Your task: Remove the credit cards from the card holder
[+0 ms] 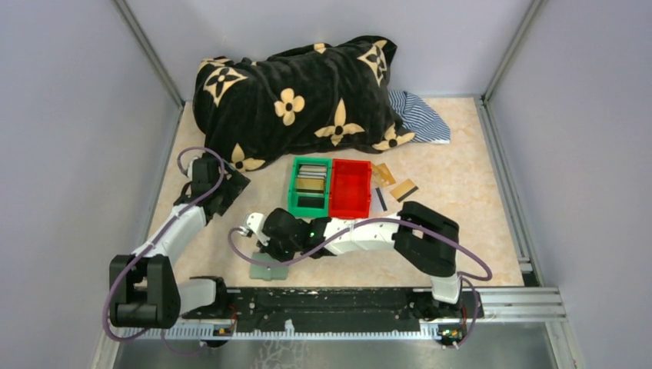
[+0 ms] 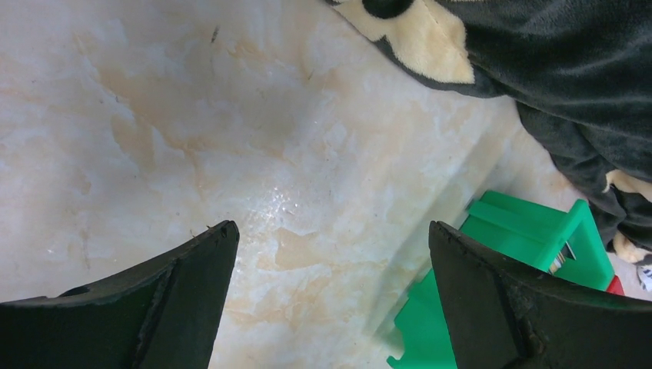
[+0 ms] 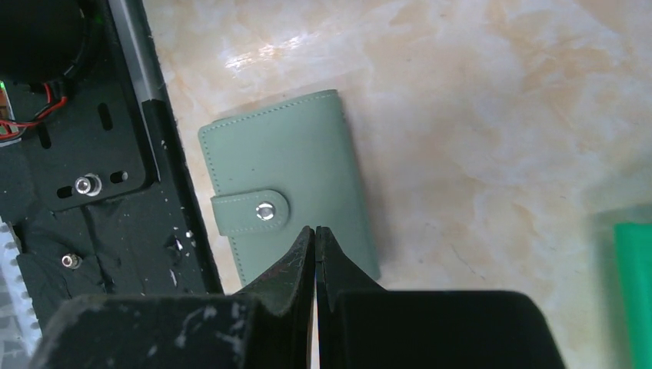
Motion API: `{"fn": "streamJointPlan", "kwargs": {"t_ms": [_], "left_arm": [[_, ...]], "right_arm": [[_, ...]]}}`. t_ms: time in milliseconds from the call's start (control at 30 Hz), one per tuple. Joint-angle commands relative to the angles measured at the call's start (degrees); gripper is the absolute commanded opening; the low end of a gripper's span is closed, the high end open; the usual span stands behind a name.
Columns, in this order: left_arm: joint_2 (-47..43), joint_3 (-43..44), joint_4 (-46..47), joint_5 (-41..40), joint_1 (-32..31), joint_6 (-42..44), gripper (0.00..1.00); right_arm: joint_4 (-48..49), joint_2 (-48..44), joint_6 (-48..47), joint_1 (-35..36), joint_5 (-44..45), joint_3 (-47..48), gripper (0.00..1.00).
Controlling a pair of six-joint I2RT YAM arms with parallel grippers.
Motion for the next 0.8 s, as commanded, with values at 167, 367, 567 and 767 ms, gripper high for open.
{"fn": "streamJointPlan", "kwargs": {"t_ms": [167, 367, 567, 767], "left_arm": [[-4.42, 2.25, -2.39, 1.42, 1.4, 0.66, 0.99], [-3.72, 1.52, -1.04, 4.11, 1.49, 0.37, 0.99], [-2.45, 0.67, 0.4, 6.58, 1.45, 0.13, 0.98], [-3.52, -0.07, 0.42, 7.57, 1.4, 1.1, 0.98]], "right_arm": [[-4.65, 3.71, 0.83, 0.78, 0.86, 0.11, 0.0], [-3.02, -1.75, 4.91, -3.89, 3.21, -10.03, 0.0], [-2.79, -7.17, 6.32, -10.59, 6.76, -15.45, 0.0], [-5.39, -8.47, 4.32, -12.85, 12.0, -14.02, 0.0]]}}
